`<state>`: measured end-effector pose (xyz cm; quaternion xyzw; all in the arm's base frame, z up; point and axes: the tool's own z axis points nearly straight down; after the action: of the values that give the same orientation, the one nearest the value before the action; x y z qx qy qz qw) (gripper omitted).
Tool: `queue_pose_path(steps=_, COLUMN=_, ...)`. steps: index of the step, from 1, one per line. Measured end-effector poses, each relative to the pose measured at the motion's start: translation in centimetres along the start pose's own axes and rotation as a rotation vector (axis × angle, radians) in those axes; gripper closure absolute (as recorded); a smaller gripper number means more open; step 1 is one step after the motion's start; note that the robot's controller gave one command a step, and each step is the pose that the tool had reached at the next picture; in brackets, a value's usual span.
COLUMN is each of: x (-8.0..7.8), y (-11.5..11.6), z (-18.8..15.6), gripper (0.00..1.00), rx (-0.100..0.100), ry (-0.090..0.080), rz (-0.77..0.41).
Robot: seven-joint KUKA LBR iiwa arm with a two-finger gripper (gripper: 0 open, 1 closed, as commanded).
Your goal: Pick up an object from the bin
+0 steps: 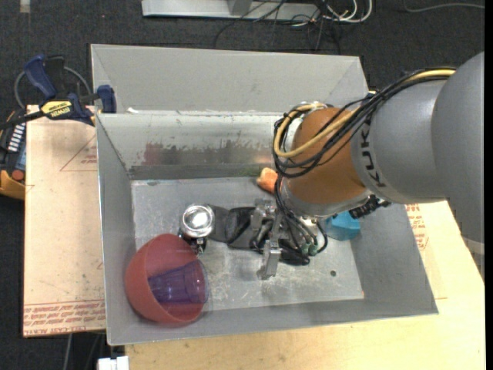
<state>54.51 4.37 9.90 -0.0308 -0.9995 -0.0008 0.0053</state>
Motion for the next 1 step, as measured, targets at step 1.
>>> queue_pose_path(steps=1, x=-3.69, y=-2.24, z=2.85, gripper=0.00, rx=-0.004, ry=-0.021, rz=0.031)
